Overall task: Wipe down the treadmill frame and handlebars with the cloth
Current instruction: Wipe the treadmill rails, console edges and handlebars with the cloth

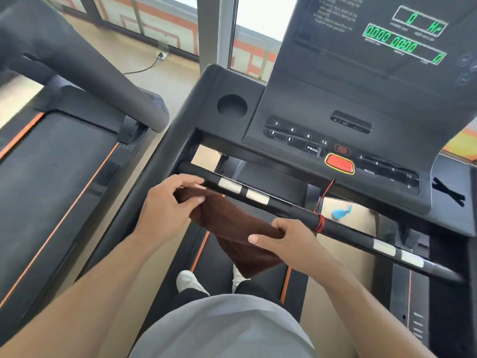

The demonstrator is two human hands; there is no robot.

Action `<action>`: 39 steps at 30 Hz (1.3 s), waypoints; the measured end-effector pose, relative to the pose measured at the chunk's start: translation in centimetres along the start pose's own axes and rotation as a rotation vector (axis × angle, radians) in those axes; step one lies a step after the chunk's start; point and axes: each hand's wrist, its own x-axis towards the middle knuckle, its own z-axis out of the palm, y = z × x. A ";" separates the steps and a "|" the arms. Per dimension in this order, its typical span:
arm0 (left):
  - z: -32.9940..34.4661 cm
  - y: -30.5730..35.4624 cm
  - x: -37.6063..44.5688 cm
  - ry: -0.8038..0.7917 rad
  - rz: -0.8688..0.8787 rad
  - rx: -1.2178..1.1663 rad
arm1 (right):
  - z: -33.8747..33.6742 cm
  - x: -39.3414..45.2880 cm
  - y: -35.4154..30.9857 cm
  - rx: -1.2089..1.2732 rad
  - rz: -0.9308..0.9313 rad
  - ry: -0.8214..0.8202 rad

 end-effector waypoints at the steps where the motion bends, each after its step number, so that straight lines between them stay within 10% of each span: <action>1: -0.1 -0.2 -0.1 -0.023 0.007 0.020 | -0.2 -0.1 -0.1 -0.016 -0.014 0.067; 6: -0.3 -0.7 -0.4 -0.086 0.023 0.087 | -0.5 -0.6 -0.8 0.026 -0.125 0.319; 15: -1.7 -0.7 -0.2 -0.028 0.101 0.109 | -1.1 -2.7 -2.7 0.018 -0.257 0.081; 20: -1.3 3.0 2.9 0.064 0.300 0.103 | -5.4 -1.6 -4.8 0.121 -0.434 0.358; 25: 1.0 5.9 5.8 -0.003 0.275 0.237 | -8.9 1.6 -3.0 -0.369 -0.146 0.540; 32: 4.1 1.7 2.0 -0.035 0.084 0.131 | -1.6 7.9 -0.7 -0.600 -0.090 -0.030; 39: 2.9 -1.7 -2.8 0.082 -0.182 0.079 | 2.0 13.1 -4.8 -0.770 -0.359 0.018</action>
